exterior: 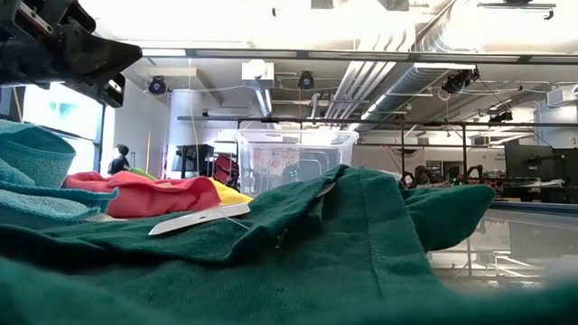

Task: Sort towels by color in basket
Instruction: Put the green microfiber cloth into the bottom transparent bin

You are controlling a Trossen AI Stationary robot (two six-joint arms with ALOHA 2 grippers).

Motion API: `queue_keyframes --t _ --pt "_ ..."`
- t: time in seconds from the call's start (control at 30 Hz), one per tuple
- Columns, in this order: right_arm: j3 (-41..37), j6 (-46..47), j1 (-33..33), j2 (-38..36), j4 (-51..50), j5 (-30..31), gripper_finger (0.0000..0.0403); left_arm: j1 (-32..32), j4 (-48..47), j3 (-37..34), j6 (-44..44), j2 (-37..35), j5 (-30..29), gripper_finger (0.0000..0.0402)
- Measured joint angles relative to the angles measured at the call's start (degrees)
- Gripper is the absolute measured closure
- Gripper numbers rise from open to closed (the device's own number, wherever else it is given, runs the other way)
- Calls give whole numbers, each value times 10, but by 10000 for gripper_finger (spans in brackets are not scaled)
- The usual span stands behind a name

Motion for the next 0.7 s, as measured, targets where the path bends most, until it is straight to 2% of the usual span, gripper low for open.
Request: queue_keyframes --t 0.07,0.1,0.17,0.3,0.53,0.6,0.7 --pt "-5 -89 -11 6 28 87 234 0 0 0 0 0 0 401" --pt "-13 -131 -21 10 49 106 234 0 0 0 0 0 0 401" --pt "-33 -200 -51 18 101 100 234 0 0 0 0 0 0 401" --pt "-86 -363 -120 41 270 43 230 0 0 0 0 0 0 401" --pt "-195 -657 -223 139 705 -145 182 0 -1 0 -1 0 0 401" --pt "-205 -734 -242 185 778 -186 166 0 -1 0 -1 0 0 401" --pt "-204 -842 -259 253 830 -242 153 0 -1 0 -1 0 0 401"
